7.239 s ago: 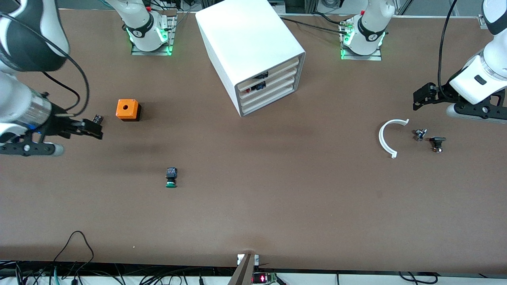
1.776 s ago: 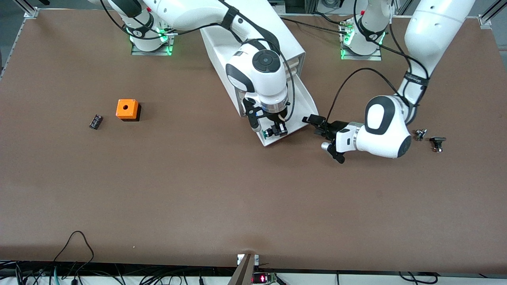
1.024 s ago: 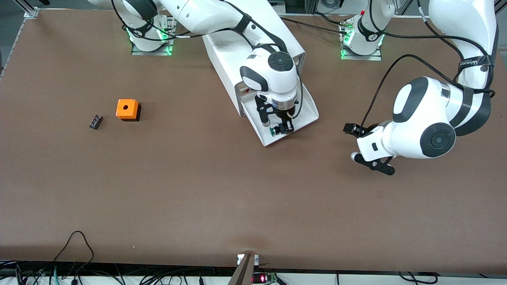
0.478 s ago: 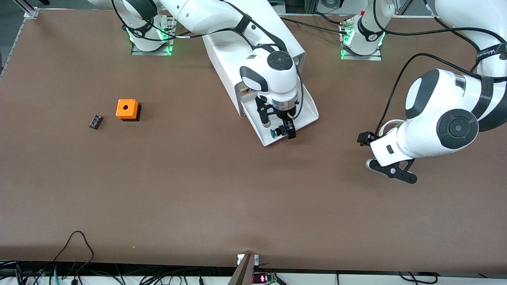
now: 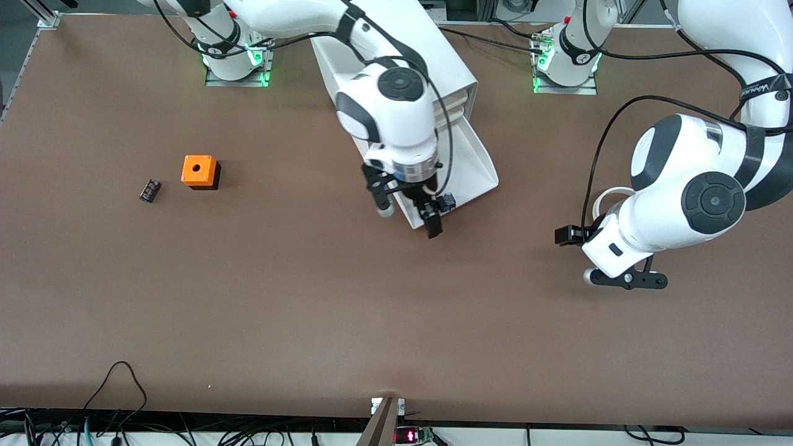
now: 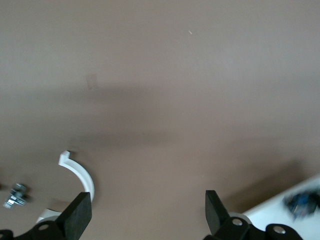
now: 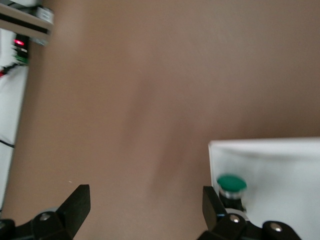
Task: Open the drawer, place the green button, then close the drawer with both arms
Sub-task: 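Open the right gripper to release the green button inside the drawer, then raise the right gripper out while the left gripper moves to the drawer front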
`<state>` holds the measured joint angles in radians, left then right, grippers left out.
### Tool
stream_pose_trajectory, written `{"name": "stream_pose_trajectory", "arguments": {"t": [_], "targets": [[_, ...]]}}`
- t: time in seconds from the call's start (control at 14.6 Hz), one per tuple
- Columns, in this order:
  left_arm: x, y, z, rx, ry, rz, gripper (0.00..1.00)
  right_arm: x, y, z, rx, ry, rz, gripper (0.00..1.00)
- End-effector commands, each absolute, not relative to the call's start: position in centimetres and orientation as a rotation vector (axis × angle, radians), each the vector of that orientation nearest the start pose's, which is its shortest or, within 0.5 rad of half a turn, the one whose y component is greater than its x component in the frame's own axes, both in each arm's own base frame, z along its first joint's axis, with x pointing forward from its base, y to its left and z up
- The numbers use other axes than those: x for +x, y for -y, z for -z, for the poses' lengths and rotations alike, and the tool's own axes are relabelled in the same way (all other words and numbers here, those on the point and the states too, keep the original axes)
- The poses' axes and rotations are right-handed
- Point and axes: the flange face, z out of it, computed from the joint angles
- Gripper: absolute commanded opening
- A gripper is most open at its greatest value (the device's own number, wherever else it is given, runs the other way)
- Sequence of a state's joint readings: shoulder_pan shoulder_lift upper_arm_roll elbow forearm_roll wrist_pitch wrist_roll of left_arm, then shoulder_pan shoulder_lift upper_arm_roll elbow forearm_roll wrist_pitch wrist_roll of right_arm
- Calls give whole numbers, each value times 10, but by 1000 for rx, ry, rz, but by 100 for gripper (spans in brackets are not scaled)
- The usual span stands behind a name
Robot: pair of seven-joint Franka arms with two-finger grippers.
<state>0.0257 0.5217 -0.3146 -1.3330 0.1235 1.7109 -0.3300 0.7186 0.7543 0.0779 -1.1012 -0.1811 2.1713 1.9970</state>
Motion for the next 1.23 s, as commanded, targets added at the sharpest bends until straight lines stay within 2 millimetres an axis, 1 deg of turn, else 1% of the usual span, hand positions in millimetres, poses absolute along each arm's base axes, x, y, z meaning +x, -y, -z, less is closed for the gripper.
{"name": "stream_pose_trajectory", "arguments": {"t": [0.0,0.07,0.14,0.27,0.34,0.41,0.48,0.55,0.61,0.68,0.75,0.82,0.89,0.96,1.02,1.09,1.16], "targets": [[666,161,-407,-3103,253,-169,98,604,-482,-433,-2494,-1396,168,99],[661,167,-395,-3103,308,-159,98,616,-459,-439,-2562,-1308,162,99],[659,171,-386,-3092,388,-160,98,624,-440,-444,-2604,-1219,157,99],[645,206,-362,-3080,519,-161,98,647,-390,-453,-2619,-1133,118,99],[636,218,-347,-3069,583,-159,98,654,-372,-456,-2644,-1065,112,99],[622,232,-330,-3051,604,-176,98,663,-351,-456,-2662,-1034,109,99],[611,245,-317,-3047,609,-177,98,671,-325,-456,-2683,-1005,101,99],[604,255,-308,-3046,623,-155,98,674,-307,-453,-2717,-940,91,99],[595,265,-298,-3058,626,-137,98,676,-287,-456,-2751,-865,93,99],[584,269,-282,-3069,616,-128,98,679,-267,-455,-2784,-813,86,99],[572,276,-271,-3094,599,-97,98,681,-248,-457,-2807,-760,90,99],[561,280,-258,-3134,599,-44,98,682,-228,-457,-2828,-724,86,99],[551,283,-245,-3173,635,14,99,680,-211,-461,-2853,-669,83,99],[545,286,-239,-3186,690,39,99,675,-195,-463,-2884,-594,75,99],[537,300,-240,-3184,728,28,99,671,-179,-467,-2912,-506,71,99],[529,315,-240,-3178,763,18,99,665,-163,-467,-2948,-382,43,99],[521,327,-240,-3173,781,14,99,662,-143,-473,-2972,-285,43,99]]}}
